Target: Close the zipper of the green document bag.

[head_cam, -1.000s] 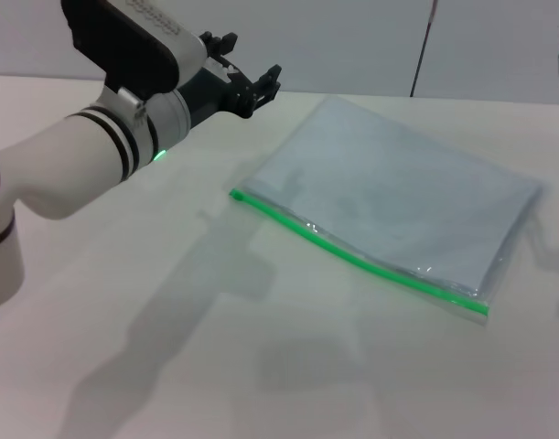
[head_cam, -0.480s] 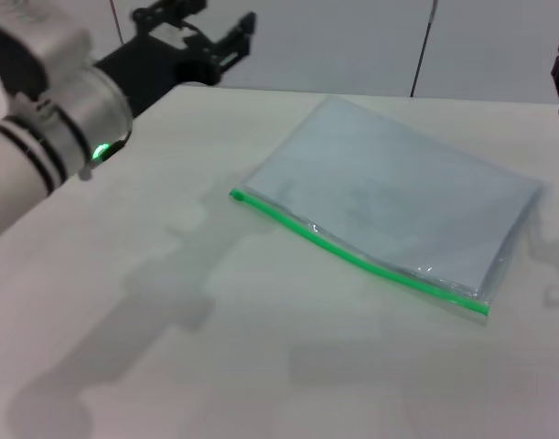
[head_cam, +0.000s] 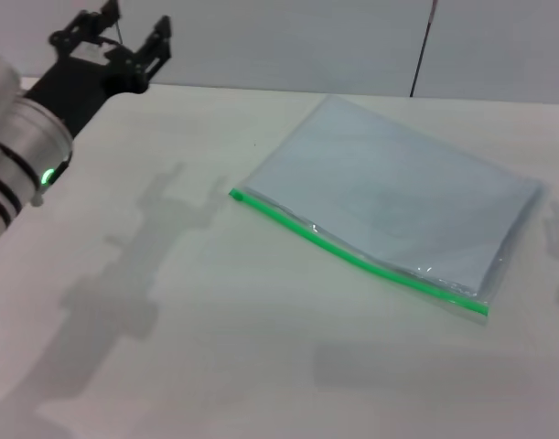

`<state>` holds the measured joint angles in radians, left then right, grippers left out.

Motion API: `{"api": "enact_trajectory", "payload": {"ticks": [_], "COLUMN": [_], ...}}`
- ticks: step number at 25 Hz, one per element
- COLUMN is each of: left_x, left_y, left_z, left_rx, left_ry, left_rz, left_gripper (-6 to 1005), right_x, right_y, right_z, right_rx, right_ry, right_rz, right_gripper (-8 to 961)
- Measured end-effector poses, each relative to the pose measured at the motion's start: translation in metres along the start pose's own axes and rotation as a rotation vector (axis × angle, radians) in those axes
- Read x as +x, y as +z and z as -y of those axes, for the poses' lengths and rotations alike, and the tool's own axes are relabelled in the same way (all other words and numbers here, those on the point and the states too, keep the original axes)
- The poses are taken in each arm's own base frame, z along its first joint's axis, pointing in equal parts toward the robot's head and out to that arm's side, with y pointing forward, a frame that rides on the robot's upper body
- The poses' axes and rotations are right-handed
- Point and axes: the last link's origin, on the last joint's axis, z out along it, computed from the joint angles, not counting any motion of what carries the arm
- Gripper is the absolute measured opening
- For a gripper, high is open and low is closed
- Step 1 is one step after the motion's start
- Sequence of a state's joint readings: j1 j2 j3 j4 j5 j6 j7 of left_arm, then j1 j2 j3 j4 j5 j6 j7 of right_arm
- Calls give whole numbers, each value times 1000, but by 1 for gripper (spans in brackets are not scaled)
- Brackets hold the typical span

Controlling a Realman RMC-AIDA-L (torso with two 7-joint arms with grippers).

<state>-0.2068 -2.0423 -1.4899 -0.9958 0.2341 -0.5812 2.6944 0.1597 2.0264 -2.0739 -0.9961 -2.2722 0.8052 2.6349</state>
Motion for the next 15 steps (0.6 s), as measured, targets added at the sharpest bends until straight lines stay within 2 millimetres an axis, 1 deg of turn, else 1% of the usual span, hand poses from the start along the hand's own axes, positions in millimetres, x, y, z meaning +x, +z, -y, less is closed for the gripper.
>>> {"api": "enact_trajectory", "payload": {"ticks": [4,7,15], "left_x": [-3,-5,-9], "left_y": [-7,-10,-10], "left_z": [6,6,5], "left_rx": [38,45,42], "left_ry": [12,12,11], "left_rz": [-8,-5,-1], "left_gripper": [677,677,677], "right_x": [5,8,13], "right_y": [0,2,2], "right_z": [2,1,1], "right_rx": [8,8,8], "right_ry": [3,6,5], "right_rz": [-16,-30,-48], "right_gripper": [517,517,517]}}
